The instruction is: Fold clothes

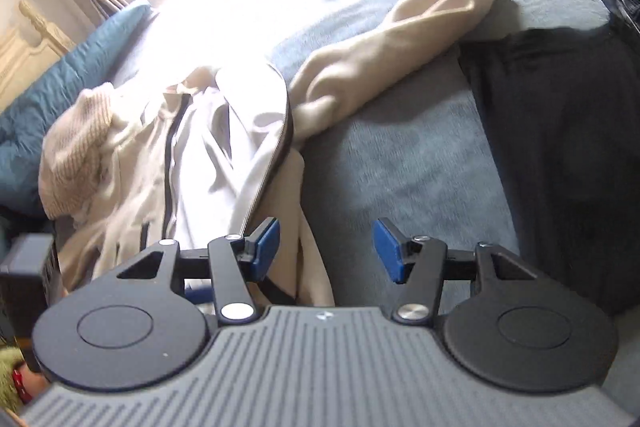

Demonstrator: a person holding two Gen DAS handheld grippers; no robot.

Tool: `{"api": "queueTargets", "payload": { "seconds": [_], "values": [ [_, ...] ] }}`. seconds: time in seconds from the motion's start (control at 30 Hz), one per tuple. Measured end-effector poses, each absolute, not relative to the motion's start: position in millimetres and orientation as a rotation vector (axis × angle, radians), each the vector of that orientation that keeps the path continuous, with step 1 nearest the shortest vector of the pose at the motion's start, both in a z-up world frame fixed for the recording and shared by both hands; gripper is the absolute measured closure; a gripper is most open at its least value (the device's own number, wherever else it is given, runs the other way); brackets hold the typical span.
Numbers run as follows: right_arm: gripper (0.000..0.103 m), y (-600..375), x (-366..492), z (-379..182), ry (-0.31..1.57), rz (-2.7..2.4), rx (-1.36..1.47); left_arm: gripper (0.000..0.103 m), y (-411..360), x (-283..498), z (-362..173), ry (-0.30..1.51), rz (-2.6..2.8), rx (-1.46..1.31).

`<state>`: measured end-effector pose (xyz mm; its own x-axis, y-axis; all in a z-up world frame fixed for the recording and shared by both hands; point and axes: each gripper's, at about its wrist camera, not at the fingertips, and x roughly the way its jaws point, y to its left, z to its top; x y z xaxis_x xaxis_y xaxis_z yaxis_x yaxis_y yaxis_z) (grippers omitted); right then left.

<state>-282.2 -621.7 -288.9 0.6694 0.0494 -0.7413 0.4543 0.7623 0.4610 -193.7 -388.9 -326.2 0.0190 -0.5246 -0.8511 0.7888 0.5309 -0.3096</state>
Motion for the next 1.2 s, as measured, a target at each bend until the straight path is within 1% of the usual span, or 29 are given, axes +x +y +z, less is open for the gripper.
{"api": "queueTargets", "payload": {
  "seconds": [0.07, 0.13, 0.17, 0.2, 0.3, 0.37, 0.4, 0.43, 0.47, 0.5, 0.53, 0.73, 0.87, 0.97, 1.2],
  "values": [
    [0.051, -634, -246, -294, 0.775, -0.204, 0.700, 0.064, -382, -189, -325, 1.174, -1.031, 0.239],
    [0.051, -647, -210, -299, 0.732, -0.158, 0.718, 0.070, -376, -185, -326, 1.190, -1.013, 0.197],
    [0.051, -652, -192, -302, 0.715, -0.138, 0.722, 0.071, -374, -183, -327, 1.200, -1.005, 0.176],
    [0.052, -654, -175, -306, 0.728, -0.135, 0.692, 0.072, -372, -182, -328, 1.208, -0.999, 0.159],
    [0.053, -655, -126, -320, 0.783, -0.146, 0.592, 0.080, -367, -178, -334, 1.235, -0.974, 0.100],
    [0.053, -654, -100, -332, 0.858, -0.152, 0.524, 0.081, -364, -175, -338, 1.251, -0.956, 0.057],
    [0.057, -654, -93, -337, 0.880, -0.158, 0.512, 0.081, -362, -175, -339, 1.253, -0.949, 0.038],
    [0.068, -656, -89, -341, 0.895, -0.150, 0.522, 0.083, -360, -174, -340, 1.256, -0.942, 0.020],
    [0.076, -658, -86, -344, 0.910, -0.142, 0.532, 0.084, -358, -173, -341, 1.260, -0.937, -0.003],
    [0.091, -659, -83, -347, 0.921, -0.134, 0.543, 0.092, -355, -172, -341, 1.265, -0.933, -0.029],
    [0.099, -659, -85, -343, 0.902, -0.126, 0.563, 0.092, -351, -171, -341, 1.274, -0.929, -0.060],
    [0.100, -642, -100, -290, 0.719, -0.066, 0.590, 0.093, -308, -163, -327, 1.307, -0.916, -0.309],
    [0.100, -614, -88, -267, 0.657, 0.050, 0.603, 0.093, -267, -157, -322, 1.345, -0.866, -0.524],
    [0.100, -579, -67, -268, 0.667, 0.147, 0.564, 0.093, -241, -156, -329, 1.372, -0.800, -0.632],
    [0.100, -483, -19, -315, 0.792, 0.248, 0.341, 0.093, -195, -153, -362, 1.393, -0.639, -0.743]
  ]
}}
